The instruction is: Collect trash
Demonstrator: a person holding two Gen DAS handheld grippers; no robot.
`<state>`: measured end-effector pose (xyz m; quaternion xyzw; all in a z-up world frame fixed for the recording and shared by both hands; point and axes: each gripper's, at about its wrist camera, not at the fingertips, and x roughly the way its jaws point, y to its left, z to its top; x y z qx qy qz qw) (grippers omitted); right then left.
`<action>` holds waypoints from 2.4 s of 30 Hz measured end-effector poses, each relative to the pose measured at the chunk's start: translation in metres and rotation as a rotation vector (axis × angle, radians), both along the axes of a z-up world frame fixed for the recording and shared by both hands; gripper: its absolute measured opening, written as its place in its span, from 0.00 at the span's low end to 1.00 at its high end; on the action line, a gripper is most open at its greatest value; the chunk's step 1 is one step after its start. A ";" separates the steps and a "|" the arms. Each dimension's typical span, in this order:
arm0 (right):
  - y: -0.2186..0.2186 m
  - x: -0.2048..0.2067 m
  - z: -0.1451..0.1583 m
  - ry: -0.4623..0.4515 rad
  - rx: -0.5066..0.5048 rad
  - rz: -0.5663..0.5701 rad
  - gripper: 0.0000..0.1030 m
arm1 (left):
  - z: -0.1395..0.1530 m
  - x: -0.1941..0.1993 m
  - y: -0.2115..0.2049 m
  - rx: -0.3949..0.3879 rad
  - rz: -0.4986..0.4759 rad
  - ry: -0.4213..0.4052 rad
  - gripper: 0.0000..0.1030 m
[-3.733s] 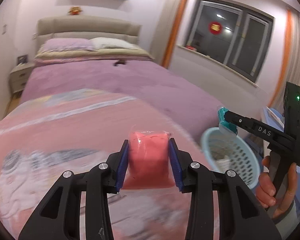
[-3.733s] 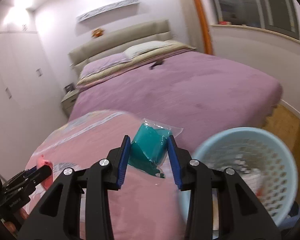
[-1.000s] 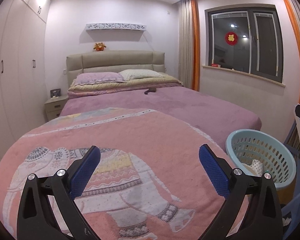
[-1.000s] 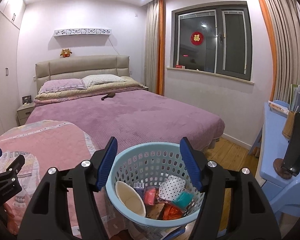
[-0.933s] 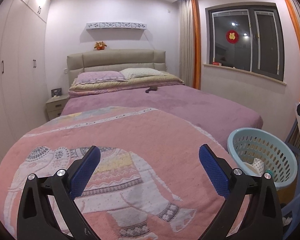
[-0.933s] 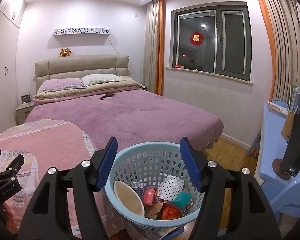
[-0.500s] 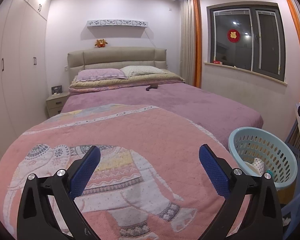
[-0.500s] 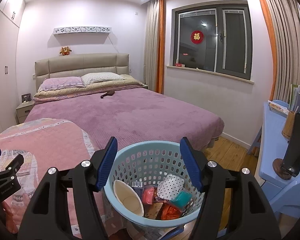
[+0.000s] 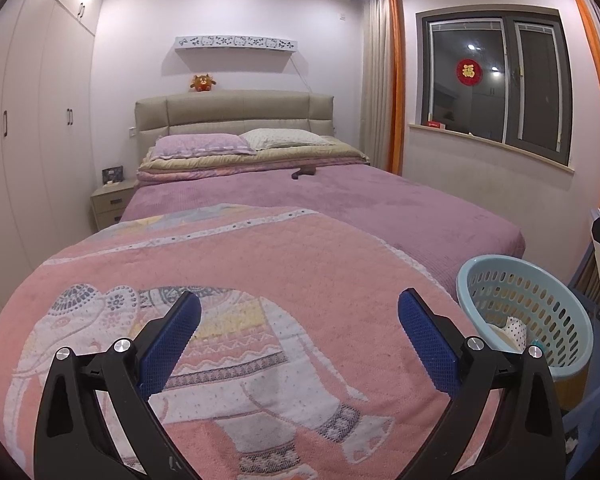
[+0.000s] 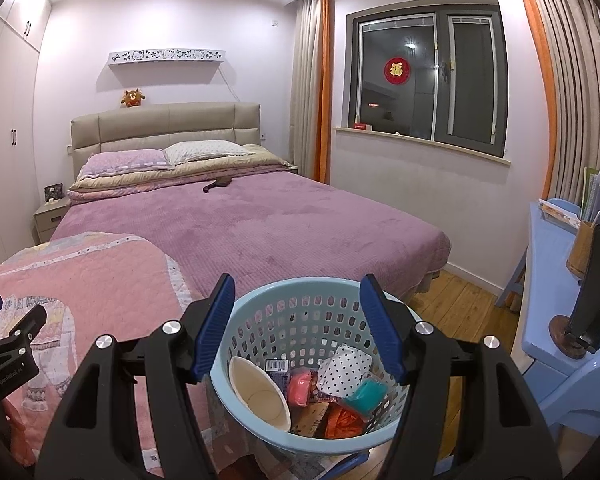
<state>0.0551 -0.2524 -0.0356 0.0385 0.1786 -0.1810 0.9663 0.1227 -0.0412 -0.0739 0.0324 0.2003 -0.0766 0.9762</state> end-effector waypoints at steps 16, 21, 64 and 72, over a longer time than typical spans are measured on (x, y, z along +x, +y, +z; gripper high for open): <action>-0.004 0.001 -0.005 0.013 0.017 0.000 0.60 | 0.002 0.000 0.002 -0.001 0.000 -0.001 0.93; -0.004 0.001 -0.006 0.014 0.018 -0.001 0.60 | 0.002 0.000 0.002 -0.001 0.000 -0.002 0.93; 0.003 0.002 -0.010 0.037 0.033 0.017 0.60 | 0.008 0.006 0.010 0.007 0.051 -0.006 0.93; 0.017 -0.002 0.003 0.017 0.030 0.068 0.60 | 0.024 -0.005 0.019 0.011 0.084 0.006 0.93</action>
